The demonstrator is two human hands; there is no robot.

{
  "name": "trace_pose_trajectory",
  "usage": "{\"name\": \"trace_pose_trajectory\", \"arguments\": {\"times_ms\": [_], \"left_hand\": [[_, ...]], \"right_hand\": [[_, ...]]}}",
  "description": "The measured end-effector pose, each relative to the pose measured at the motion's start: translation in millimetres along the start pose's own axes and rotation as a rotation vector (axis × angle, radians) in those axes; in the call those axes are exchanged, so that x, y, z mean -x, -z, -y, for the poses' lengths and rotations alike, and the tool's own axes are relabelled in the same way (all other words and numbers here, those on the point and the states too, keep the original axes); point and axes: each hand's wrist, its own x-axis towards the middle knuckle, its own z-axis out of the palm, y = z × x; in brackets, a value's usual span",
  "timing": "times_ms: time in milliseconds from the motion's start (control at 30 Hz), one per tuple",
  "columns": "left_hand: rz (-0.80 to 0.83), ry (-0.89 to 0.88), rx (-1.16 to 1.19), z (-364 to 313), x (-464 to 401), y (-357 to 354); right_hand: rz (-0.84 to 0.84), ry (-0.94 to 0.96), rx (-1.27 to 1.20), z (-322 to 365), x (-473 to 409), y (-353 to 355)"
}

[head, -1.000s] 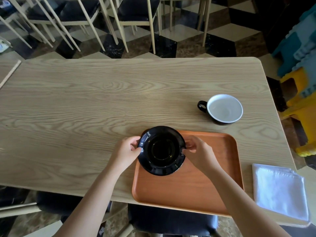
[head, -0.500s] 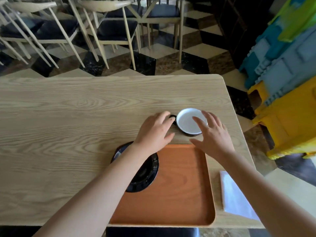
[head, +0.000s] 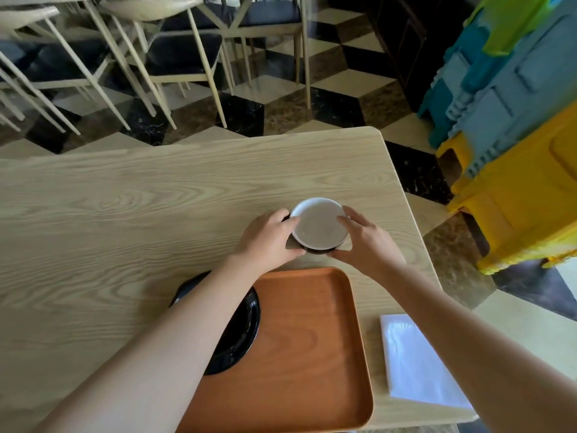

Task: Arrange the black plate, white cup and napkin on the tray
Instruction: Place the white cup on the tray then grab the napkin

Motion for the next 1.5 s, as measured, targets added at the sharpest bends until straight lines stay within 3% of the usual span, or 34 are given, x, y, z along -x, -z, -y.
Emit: {"name": "trace_pose_trajectory", "arguments": {"times_ms": [133, 400, 767, 1500], "left_hand": [[-0.013, 0.036, 0.049, -4.9, 9.4, 2.4], [-0.261, -0.025, 0.194, -13.9, 66.0, 3.9], [-0.145, 0.038, 0.216, -27.9, 127.8, -21.2], [-0.197, 0.091, 0.231, -39.1, 123.4, -29.3]], "right_hand": [[-0.039, 0.034, -0.009, -0.4, 6.7, -1.8], [-0.207, 0.178, -0.122, 5.4, 52.7, 7.7], [-0.072, 0.18, -0.158, 6.2, 105.1, -20.8], [-0.021, 0.126, -0.173, -0.7, 97.8, -21.5]]}}
